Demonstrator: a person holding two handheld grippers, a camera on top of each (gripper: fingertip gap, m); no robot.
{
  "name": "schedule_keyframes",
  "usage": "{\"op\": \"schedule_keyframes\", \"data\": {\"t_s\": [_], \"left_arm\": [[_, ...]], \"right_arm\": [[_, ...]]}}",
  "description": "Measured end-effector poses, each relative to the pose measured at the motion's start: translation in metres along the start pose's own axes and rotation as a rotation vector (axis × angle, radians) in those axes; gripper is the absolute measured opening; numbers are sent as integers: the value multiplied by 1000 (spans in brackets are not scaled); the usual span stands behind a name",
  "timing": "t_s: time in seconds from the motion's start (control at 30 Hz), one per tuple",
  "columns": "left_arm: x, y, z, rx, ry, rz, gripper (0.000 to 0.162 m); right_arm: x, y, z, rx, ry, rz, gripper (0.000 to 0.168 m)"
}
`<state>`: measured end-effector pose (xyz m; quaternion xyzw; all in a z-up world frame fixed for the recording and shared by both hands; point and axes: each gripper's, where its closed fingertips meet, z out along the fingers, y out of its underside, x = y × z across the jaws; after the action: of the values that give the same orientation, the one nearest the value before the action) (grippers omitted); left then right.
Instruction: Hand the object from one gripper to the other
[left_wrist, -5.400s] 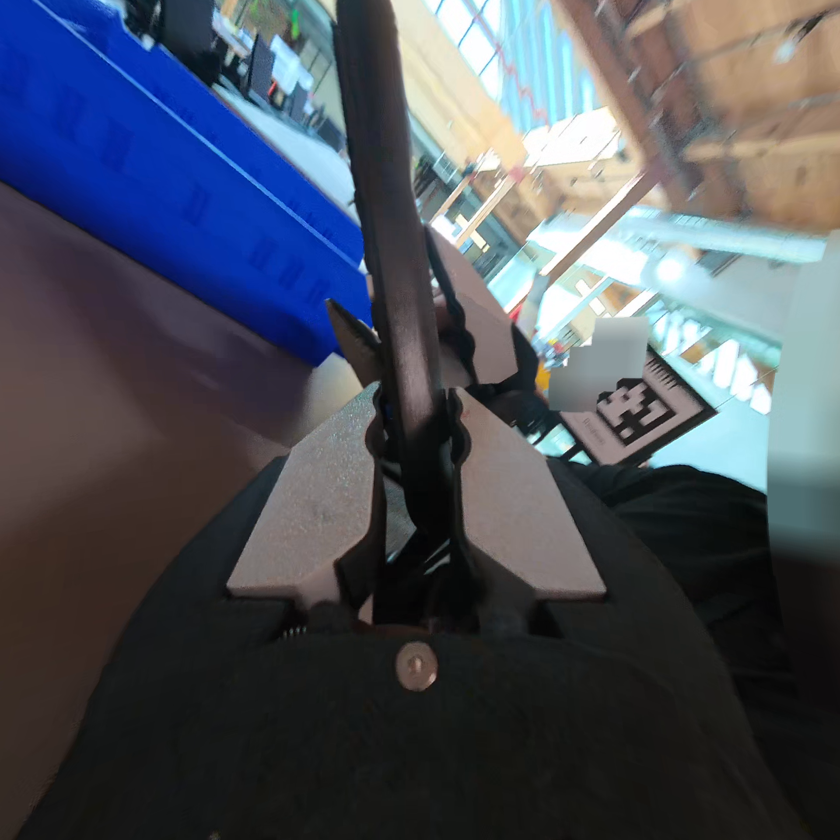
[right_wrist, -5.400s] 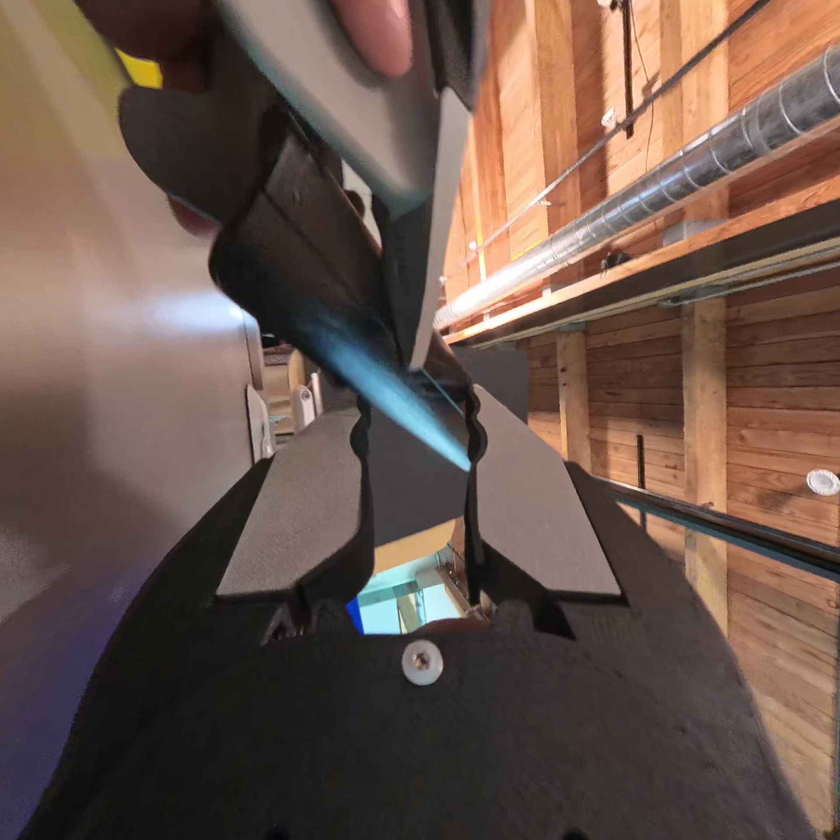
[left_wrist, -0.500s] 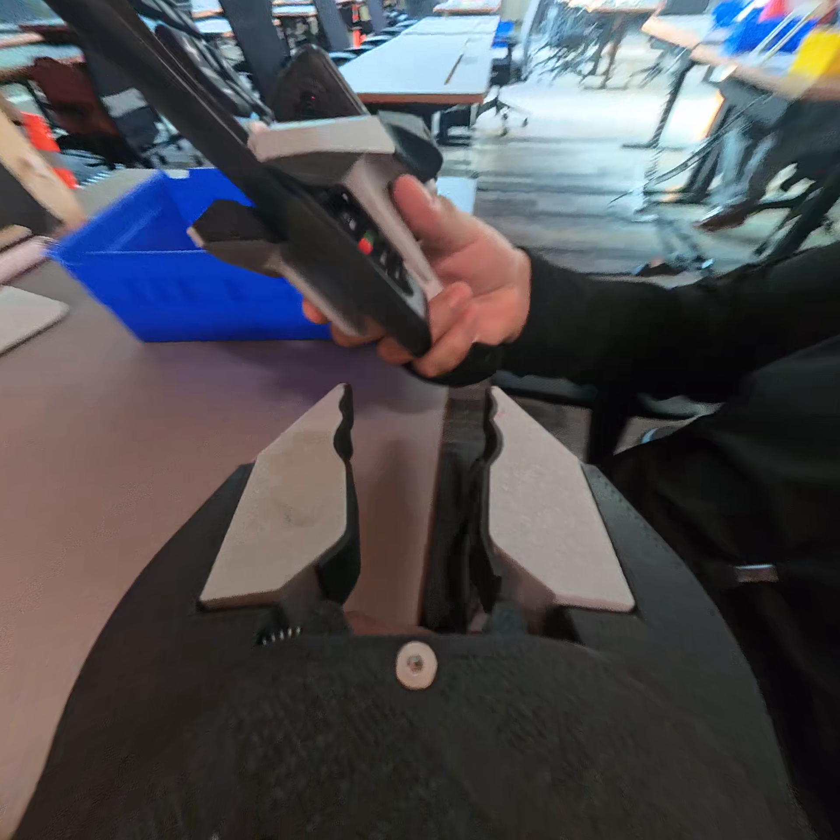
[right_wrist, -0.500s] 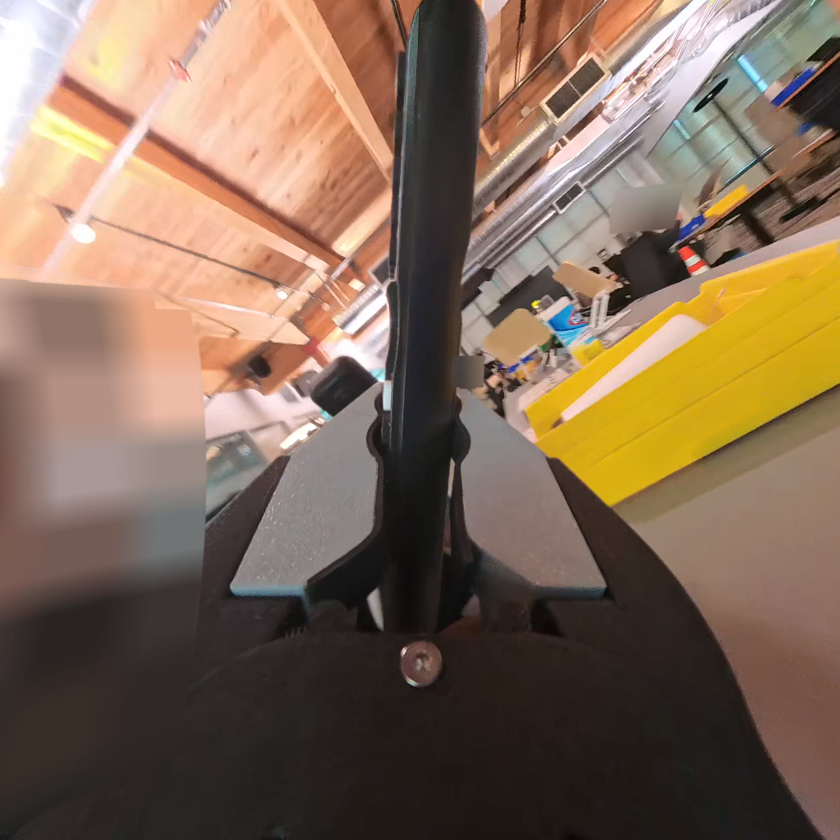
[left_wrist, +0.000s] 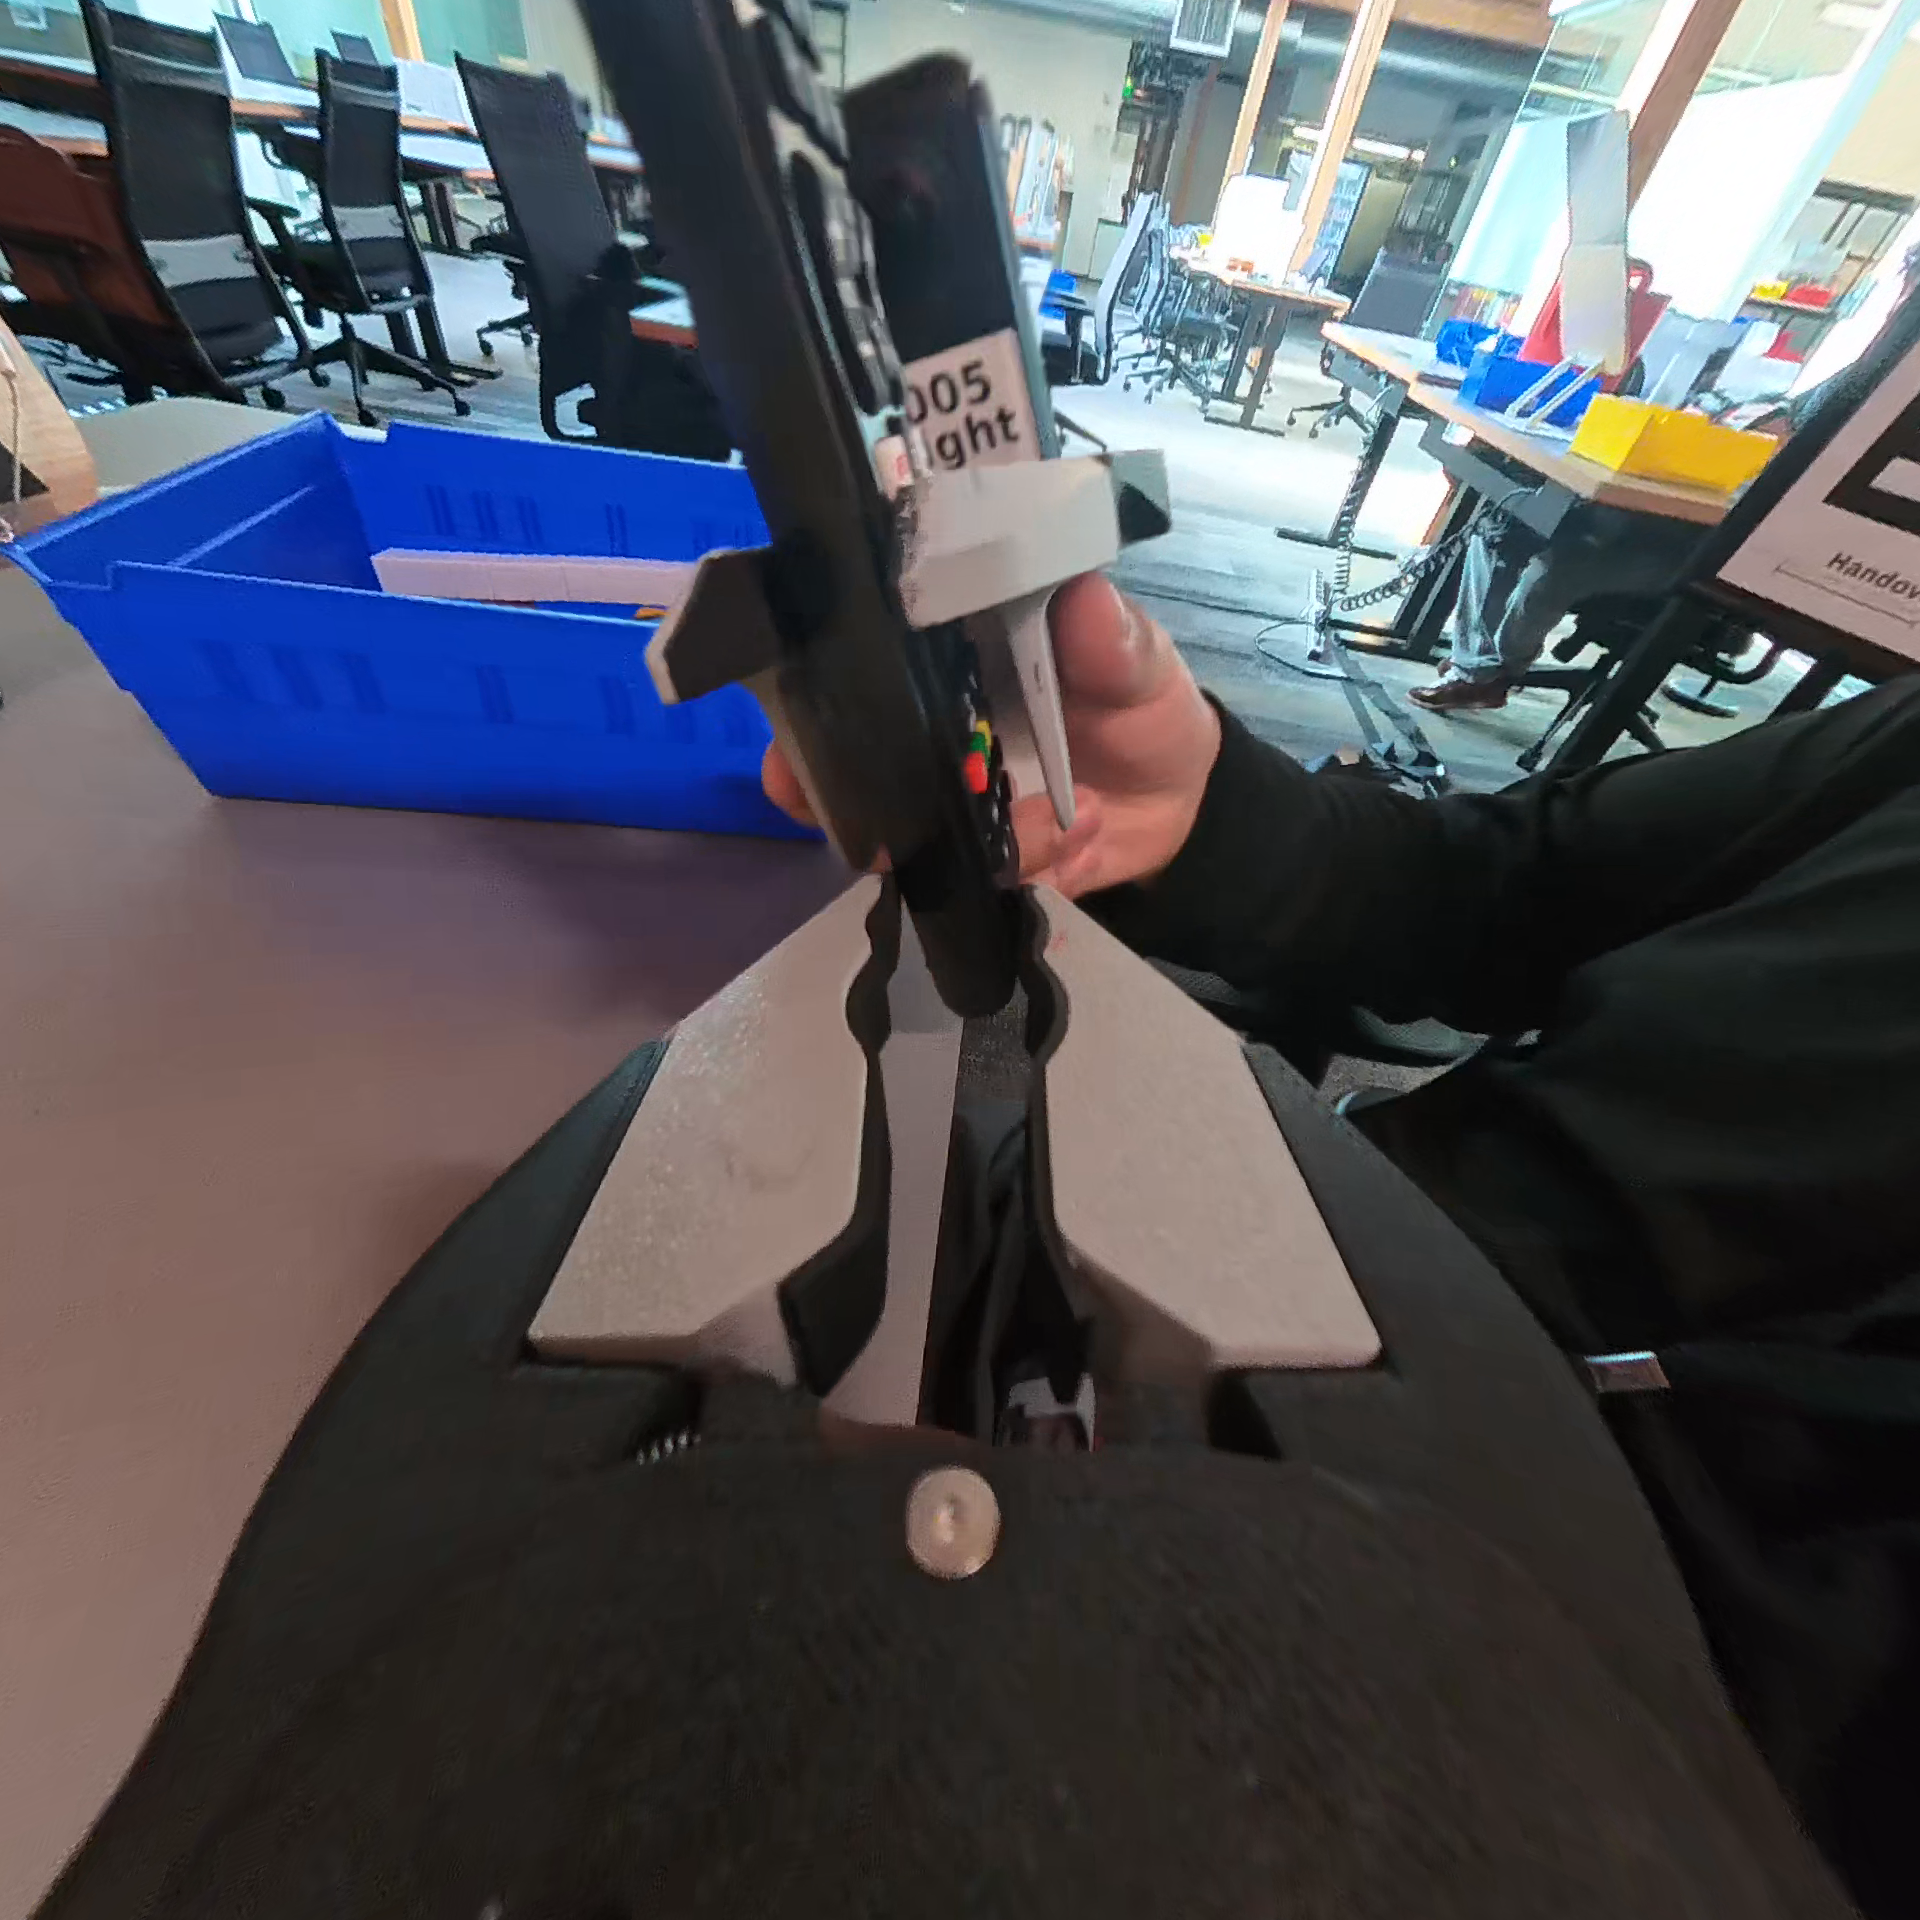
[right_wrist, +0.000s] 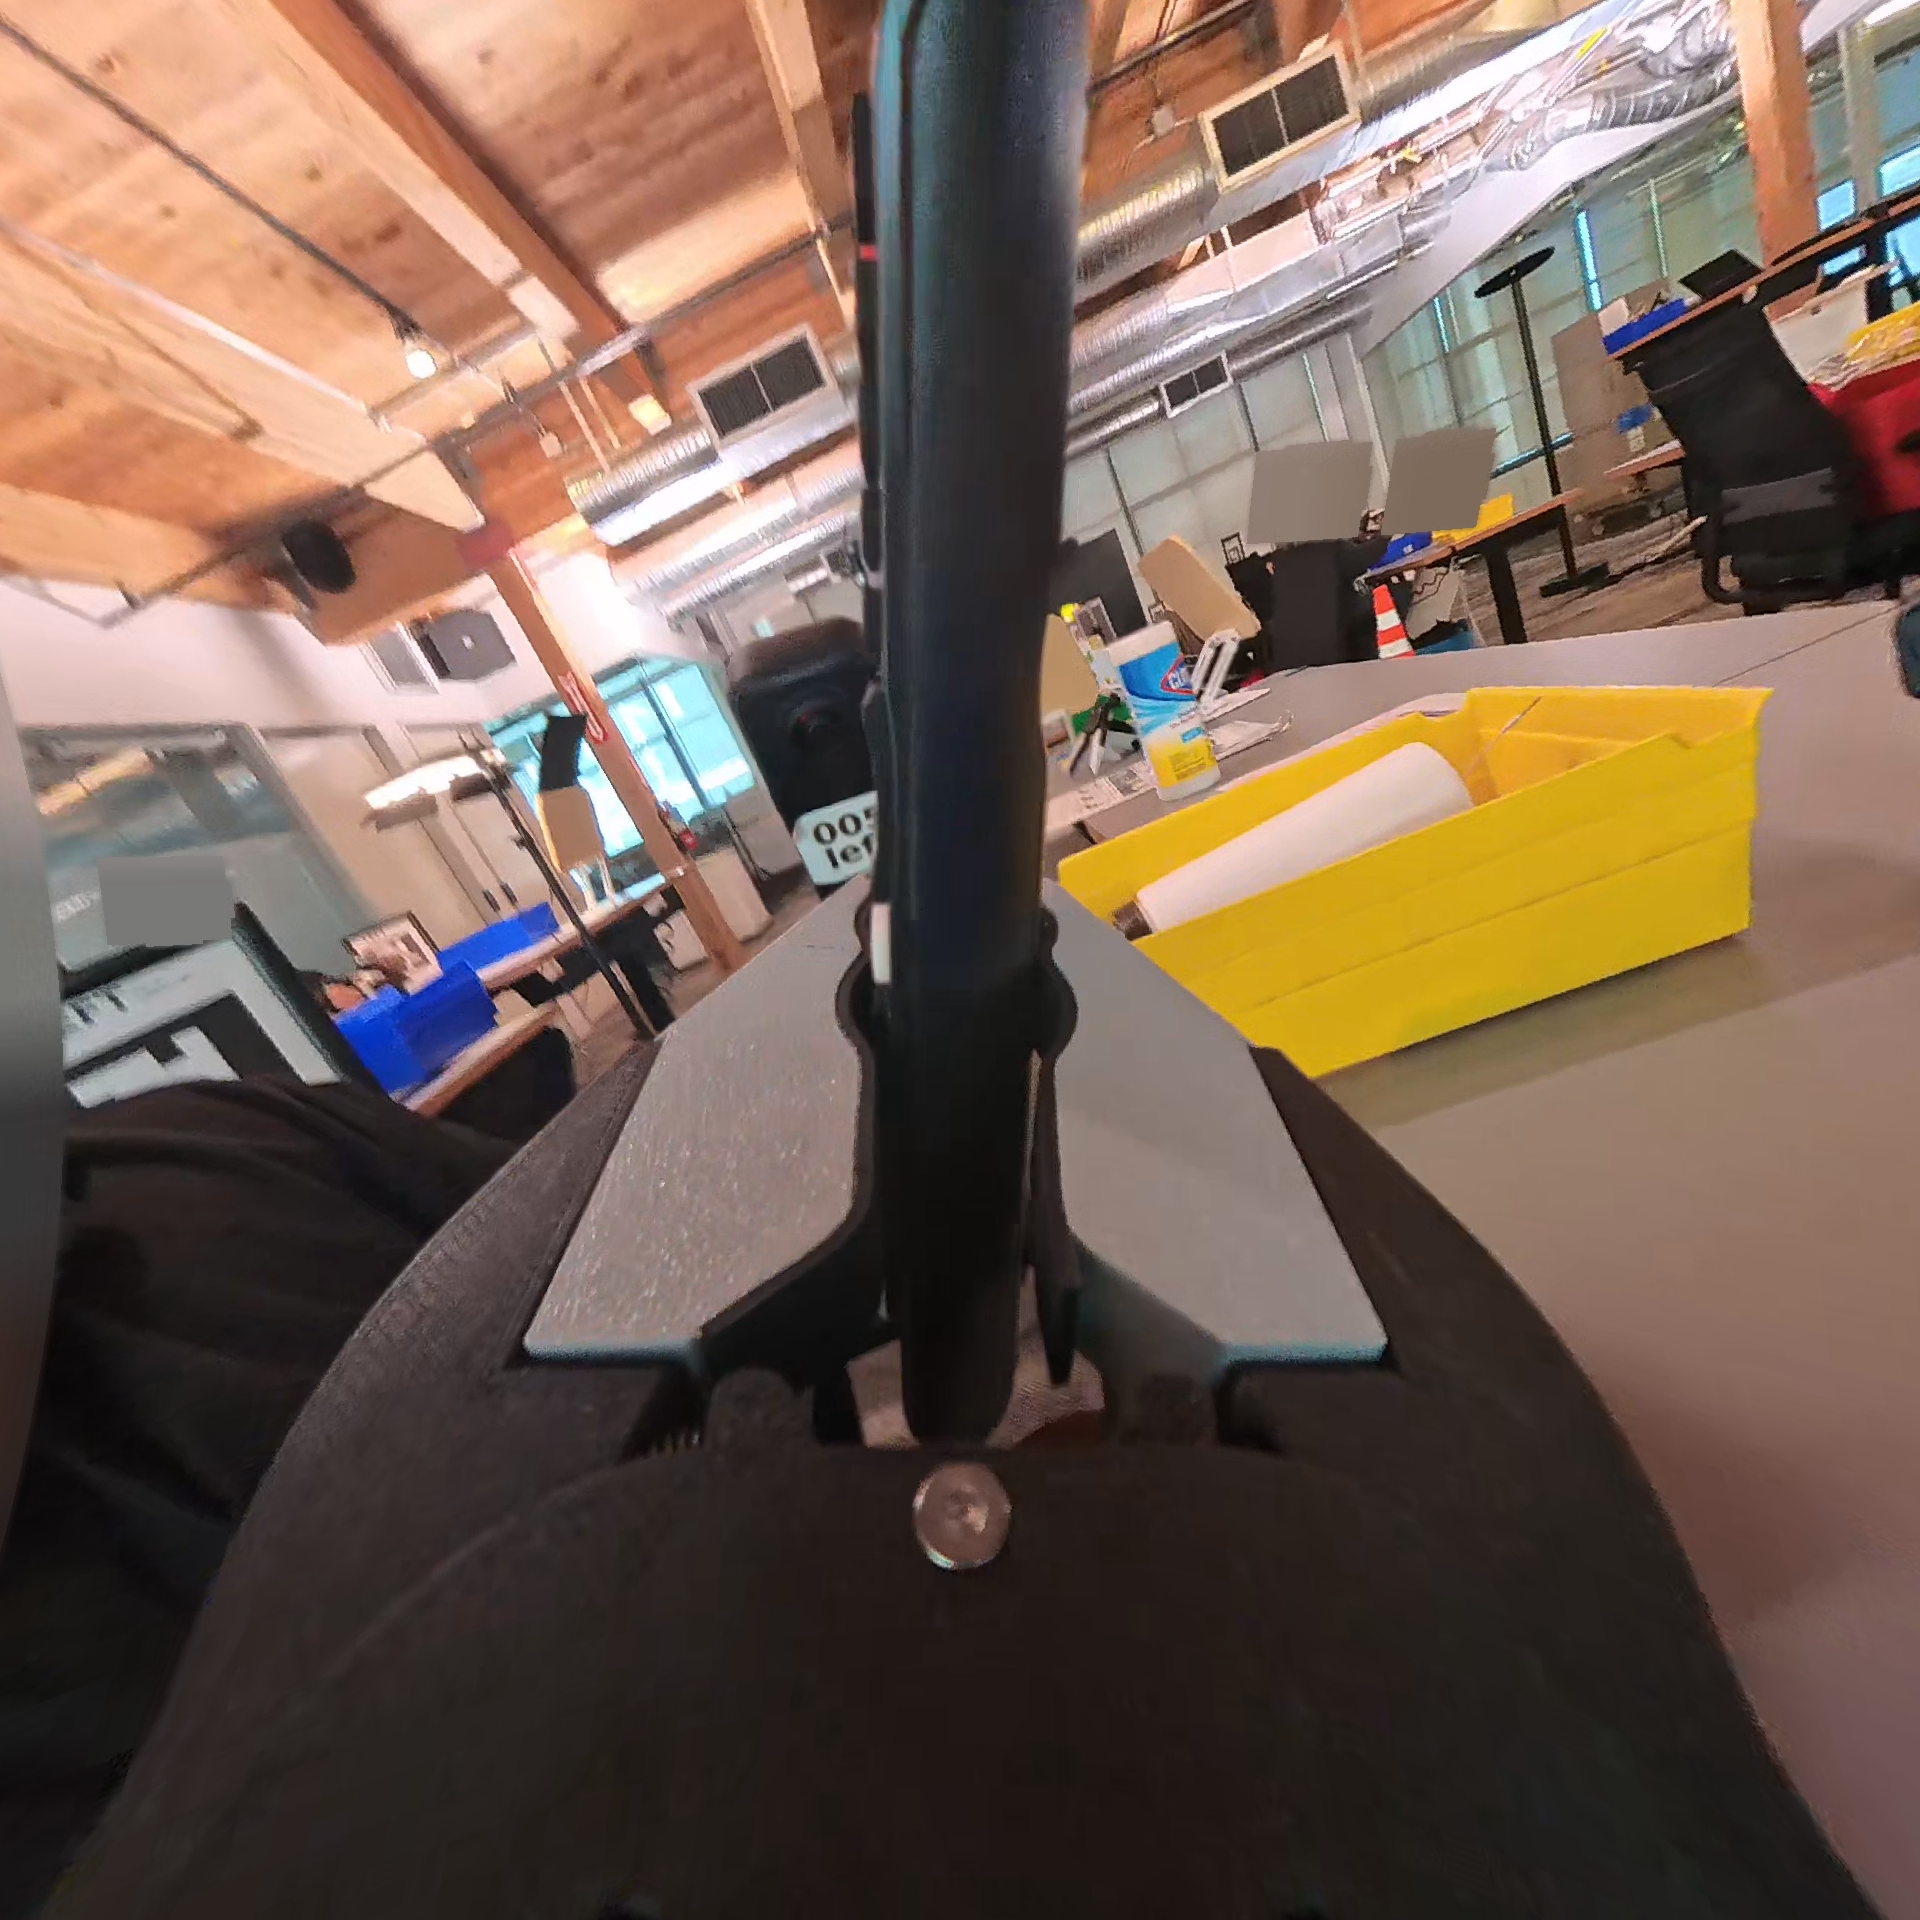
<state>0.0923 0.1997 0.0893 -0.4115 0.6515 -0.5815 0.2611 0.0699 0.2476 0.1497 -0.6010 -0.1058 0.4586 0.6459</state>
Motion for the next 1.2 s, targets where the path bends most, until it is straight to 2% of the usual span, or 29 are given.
{"op": "schedule_keyframes", "data": {"t_s": [0.3, 0.57, 0.73, 0.9, 0.93, 1.0, 1.07, 1.13, 1.2], "left_arm": [[-14, -13, -24, 24, -62, 28, 18], [-15, -21, -34, 51, -69, 36, 18], [-15, -22, -35, 40, -90, 59, 18], [-15, -11, -32, -12, -79, 54, 18], [-11, -4, -30, -46, -55, 49, 20], [0, 6, -25, -99, 2, 47, 42], [3, 7, -19, -103, -3, 60, 49], [8, 4, -14, -72, 19, 48, 43], [8, 0, -9, -31, 22, 39, 24]], "right_arm": [[5, -11, -17, -71, 117, -221, 32], [-1, -14, -17, -57, 66, -226, 27], [2, -15, -20, -59, 71, -243, 31], [0, -12, -20, -85, 56, -252, 23], [-3, -11, -19, -90, 45, -247, 22], [-4, -8, -16, -104, 45, -245, 22], [-4, -5, -15, -122, 52, -259, 22], [-8, -3, -14, -127, 25, -239, 21], [-16, -3, -12, -114, -27, -193, 21]]}}
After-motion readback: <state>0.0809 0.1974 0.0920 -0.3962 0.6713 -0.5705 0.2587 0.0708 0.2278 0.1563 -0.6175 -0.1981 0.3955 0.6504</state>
